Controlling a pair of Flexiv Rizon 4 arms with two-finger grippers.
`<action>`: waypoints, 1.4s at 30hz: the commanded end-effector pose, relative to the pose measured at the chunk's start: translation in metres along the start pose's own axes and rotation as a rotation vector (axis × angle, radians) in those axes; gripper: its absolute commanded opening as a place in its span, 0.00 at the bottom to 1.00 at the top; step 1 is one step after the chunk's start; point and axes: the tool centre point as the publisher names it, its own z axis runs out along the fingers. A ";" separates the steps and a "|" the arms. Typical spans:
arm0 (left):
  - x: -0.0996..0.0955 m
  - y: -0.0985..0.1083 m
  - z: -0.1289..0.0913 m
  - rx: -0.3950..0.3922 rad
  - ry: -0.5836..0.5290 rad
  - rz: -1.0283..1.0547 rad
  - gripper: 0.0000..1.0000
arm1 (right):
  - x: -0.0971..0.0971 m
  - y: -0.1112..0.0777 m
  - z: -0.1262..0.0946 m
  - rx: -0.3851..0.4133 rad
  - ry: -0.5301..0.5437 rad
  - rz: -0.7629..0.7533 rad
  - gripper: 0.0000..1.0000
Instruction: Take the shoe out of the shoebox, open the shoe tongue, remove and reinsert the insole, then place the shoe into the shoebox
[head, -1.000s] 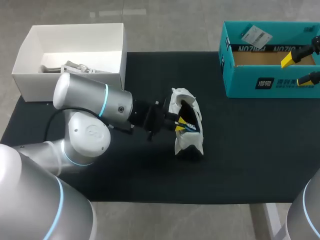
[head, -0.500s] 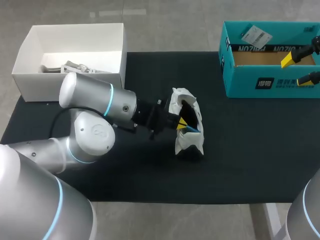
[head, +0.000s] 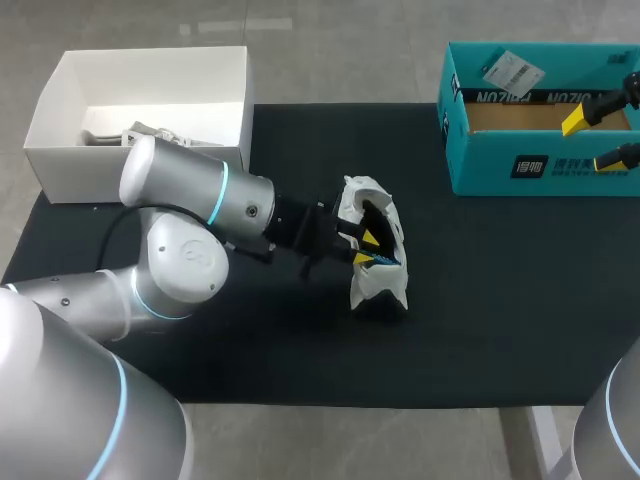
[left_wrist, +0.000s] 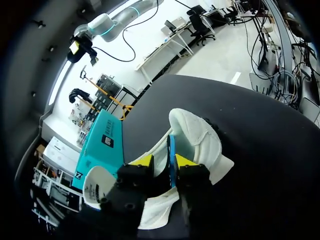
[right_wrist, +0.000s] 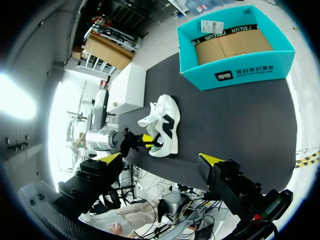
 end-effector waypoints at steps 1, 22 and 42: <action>0.003 -0.005 -0.009 0.009 -0.002 0.003 0.93 | 0.000 0.000 0.000 0.000 -0.002 0.002 1.00; 0.007 -0.004 0.004 0.037 0.057 0.006 0.00 | 0.000 0.000 0.000 0.000 -0.002 0.002 1.00; -0.005 -0.021 -0.017 0.131 0.065 0.000 1.00 | 0.000 0.000 0.000 0.000 -0.002 0.002 1.00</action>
